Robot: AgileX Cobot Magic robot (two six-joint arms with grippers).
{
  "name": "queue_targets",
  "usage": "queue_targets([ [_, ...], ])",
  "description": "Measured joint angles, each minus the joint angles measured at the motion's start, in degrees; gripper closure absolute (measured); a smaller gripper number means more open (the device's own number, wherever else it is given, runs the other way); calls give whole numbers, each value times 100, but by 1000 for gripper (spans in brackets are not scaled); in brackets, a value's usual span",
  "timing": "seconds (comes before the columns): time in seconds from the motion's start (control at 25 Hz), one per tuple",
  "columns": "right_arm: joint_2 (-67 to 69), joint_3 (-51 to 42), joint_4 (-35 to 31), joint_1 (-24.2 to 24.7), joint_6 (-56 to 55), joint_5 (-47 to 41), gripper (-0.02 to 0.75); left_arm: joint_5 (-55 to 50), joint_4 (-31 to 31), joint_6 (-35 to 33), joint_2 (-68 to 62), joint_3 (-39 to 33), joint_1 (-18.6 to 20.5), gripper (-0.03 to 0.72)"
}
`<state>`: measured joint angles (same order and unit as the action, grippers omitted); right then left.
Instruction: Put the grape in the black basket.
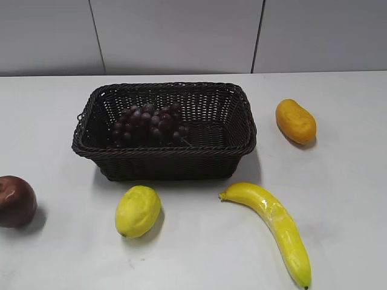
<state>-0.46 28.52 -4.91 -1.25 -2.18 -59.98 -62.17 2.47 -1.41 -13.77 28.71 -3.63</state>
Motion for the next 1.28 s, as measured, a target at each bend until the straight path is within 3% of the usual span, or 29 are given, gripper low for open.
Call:
queue_targets([
  [0.24, 0, 0, 0, 0, 0, 0, 200, 16, 5, 0, 165, -1, 111, 146],
  [0.56, 0, 0, 0, 0, 0, 0, 200, 29, 10, 0, 1172, -1, 700, 177],
  [1.28, 0, 0, -1, 0, 0, 0, 200, 35, 16, 0, 1404, -1, 731, 280],
])
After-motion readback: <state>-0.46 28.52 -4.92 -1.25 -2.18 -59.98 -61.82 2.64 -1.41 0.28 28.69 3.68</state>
